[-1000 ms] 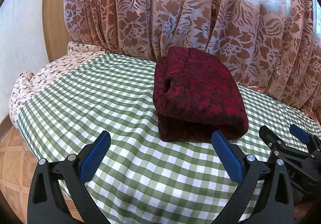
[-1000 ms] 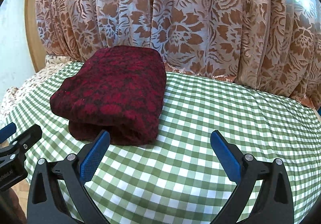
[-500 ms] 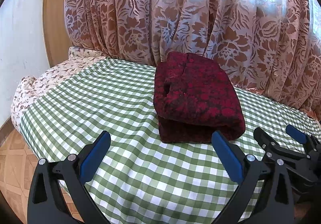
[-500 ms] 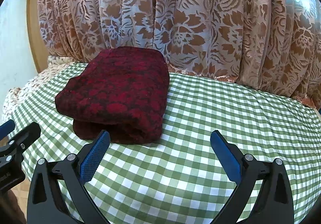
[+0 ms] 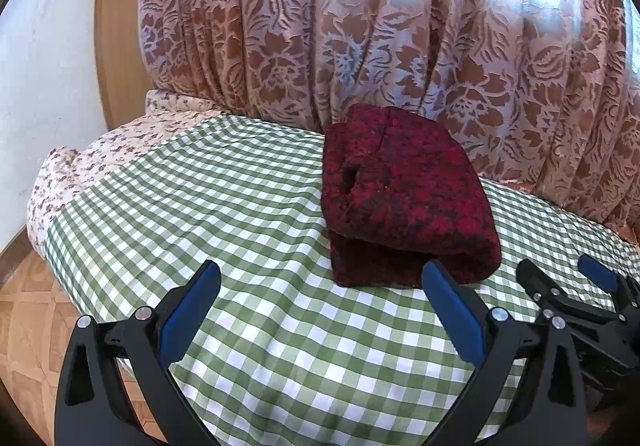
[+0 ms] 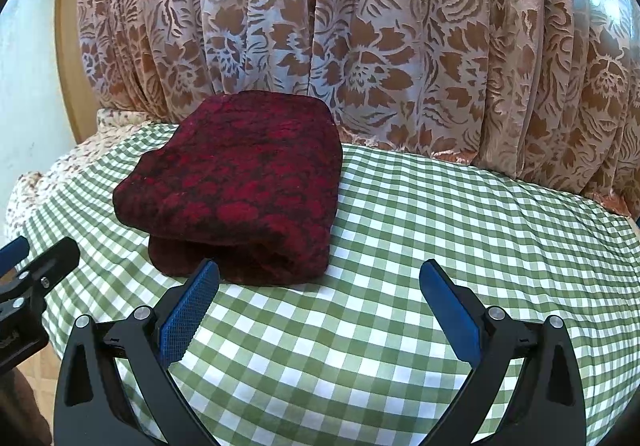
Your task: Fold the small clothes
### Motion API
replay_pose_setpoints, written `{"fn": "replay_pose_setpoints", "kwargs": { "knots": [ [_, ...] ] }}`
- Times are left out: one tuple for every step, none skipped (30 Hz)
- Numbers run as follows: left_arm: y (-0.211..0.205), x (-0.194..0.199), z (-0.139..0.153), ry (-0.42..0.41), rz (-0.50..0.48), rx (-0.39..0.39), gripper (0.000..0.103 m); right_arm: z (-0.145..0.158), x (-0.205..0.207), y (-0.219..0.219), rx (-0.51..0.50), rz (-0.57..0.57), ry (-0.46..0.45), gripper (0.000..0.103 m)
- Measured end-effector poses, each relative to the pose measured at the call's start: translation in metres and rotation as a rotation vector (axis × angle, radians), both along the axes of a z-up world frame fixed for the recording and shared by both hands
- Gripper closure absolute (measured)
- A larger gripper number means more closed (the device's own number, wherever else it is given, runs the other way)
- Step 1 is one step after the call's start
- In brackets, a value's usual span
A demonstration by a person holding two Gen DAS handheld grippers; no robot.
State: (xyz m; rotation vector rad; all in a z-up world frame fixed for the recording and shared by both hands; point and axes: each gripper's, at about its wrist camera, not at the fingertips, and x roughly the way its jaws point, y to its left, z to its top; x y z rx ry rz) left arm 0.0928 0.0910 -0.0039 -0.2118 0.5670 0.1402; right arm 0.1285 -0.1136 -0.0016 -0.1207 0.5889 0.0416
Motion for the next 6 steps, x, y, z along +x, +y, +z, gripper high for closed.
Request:
{"fn": "replay_pose_setpoints", "kwargs": {
  "knots": [
    [0.0006,0.0008,-0.0012,0.006,0.002,-0.007,0.003,0.0,0.0001,-0.0002,0.001,0.0,-0.001,0.004],
    [0.0019,0.0021,-0.0029,0.015,0.006,-0.015,0.003,-0.0001,0.0002,0.0001,0.001,-0.001,-0.001,0.004],
    [0.0028,0.0026,-0.0041,0.019,0.008,-0.019,0.003,-0.0001,0.0005,0.0005,0.001,-0.001,-0.001,0.004],
    [0.0028,0.0025,-0.0053,0.022,0.011,-0.02,0.003,0.0,0.0006,0.0003,0.001,0.0,-0.001,0.004],
    [0.0028,0.0032,-0.0064,0.026,0.012,-0.018,0.003,-0.0002,0.0005,0.0005,0.002,0.0,-0.001,0.004],
    [0.003,0.0034,-0.0074,0.027,0.011,-0.017,0.003,-0.0001,0.0009,0.0,0.002,0.001,0.0,0.004]
  ]
}}
